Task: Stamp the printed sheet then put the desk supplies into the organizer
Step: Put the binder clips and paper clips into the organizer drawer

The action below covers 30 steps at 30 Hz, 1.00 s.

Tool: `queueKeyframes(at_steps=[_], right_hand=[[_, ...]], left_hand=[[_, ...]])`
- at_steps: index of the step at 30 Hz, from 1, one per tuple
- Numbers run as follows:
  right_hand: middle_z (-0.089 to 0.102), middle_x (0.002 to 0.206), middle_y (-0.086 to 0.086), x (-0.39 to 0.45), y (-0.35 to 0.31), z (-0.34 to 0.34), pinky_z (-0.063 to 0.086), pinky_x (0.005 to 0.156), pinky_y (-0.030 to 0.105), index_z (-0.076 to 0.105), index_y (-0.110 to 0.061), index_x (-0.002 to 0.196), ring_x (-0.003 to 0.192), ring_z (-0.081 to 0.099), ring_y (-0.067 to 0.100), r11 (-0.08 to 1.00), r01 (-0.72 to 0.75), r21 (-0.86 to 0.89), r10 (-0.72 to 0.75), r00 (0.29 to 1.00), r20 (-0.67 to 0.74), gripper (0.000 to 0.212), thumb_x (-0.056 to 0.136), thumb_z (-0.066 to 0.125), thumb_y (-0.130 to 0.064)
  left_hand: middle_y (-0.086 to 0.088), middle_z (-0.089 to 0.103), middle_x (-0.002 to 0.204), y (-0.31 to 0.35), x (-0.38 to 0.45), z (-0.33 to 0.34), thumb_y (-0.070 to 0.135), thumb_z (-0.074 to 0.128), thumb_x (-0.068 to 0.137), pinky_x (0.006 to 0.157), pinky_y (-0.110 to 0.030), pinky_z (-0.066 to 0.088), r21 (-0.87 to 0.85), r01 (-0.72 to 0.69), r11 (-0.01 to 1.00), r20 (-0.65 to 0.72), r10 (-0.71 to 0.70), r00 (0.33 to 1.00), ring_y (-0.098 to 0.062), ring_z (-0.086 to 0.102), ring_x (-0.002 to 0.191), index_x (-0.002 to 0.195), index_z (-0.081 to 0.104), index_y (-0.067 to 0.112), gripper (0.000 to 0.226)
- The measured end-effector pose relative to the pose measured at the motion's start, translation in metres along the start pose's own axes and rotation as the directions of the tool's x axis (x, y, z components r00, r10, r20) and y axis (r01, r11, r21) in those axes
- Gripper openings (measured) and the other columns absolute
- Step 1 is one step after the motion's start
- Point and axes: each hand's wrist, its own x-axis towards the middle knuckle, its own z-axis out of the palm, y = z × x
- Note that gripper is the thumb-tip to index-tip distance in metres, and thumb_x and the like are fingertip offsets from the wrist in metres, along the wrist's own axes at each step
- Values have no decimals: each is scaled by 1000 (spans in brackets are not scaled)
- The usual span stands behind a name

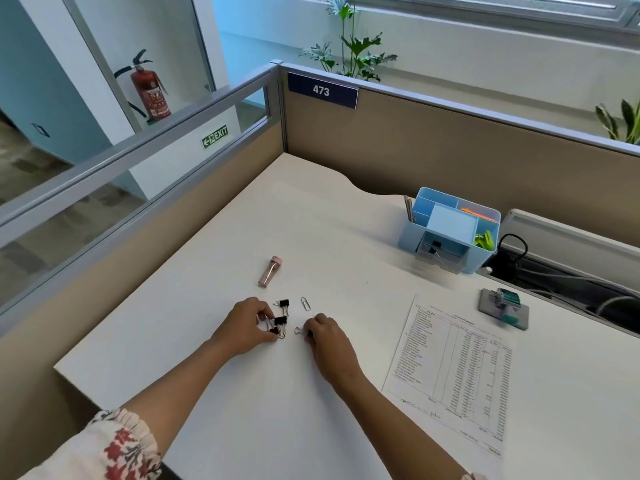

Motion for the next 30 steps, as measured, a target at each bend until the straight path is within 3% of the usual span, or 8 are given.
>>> queueKeyframes(at_steps=[5,9,14,17,19,22,27,30], right_hand=[[61,110,1,1,11,-5,48,86,23,65,-14,116,95,61,13,935,-124,332,153,986,-61,22,96,56,-17],[64,105,1,2,19,-17,50,81,19,67,-15,113,87,66,8,774,-253,580,361,929,-77,23,97,56,-27],[68,98,6,8,31,-36,56,86,29,70,-9,102,84,70,16,271,-341,900,544,826,149,21,99,53,-20],[62,100,12,17,42,-54,56,83,26,69,1,99,86,64,20,22,-261,965,595,779,197,21,98,51,-11],[64,107,12,19,55,-69,55,84,26,68,-1,103,88,64,19,88,-239,967,627,768,133,21,99,52,-13],[68,106,4,21,81,-96,54,89,33,65,-9,115,92,68,18,419,-266,868,658,748,-88,25,100,53,-25],[63,112,7,34,124,-154,51,84,28,63,-8,119,95,60,17,780,-303,547,584,666,-463,27,97,57,-23],[58,114,12,42,143,-176,44,84,26,63,-5,117,96,56,18,851,-336,404,520,647,-557,25,96,59,-18]], left_hand=[[3,58,85,-8,-1,4,16,83,71,63,-17,41,13,26,1000,-13,-26,1000,-14,57,75,80,68,19,18],[2,55,90,-9,-1,5,14,77,79,64,-13,37,30,5,1000,-31,-4,1000,-8,55,76,80,63,18,15],[4,48,99,-9,2,9,17,68,89,73,-10,38,-72,-32,997,-98,25,995,-5,54,87,91,59,15,9],[2,53,104,4,3,11,25,60,95,77,-19,39,-286,112,952,-114,-150,982,-10,56,93,99,57,14,12],[-1,60,102,11,3,13,29,53,99,74,-26,42,-455,226,861,-69,-287,956,-15,56,88,104,58,11,19],[-5,65,93,14,6,16,26,44,102,74,-32,45,-690,267,672,-11,-380,925,-20,60,84,98,57,6,25],[-6,38,65,24,13,18,4,31,92,53,-31,28,-913,250,322,36,-547,836,-21,37,58,78,38,13,18],[-5,35,61,25,15,17,4,30,90,51,-29,27,-881,288,374,21,-579,815,-20,31,54,84,46,10,18]])
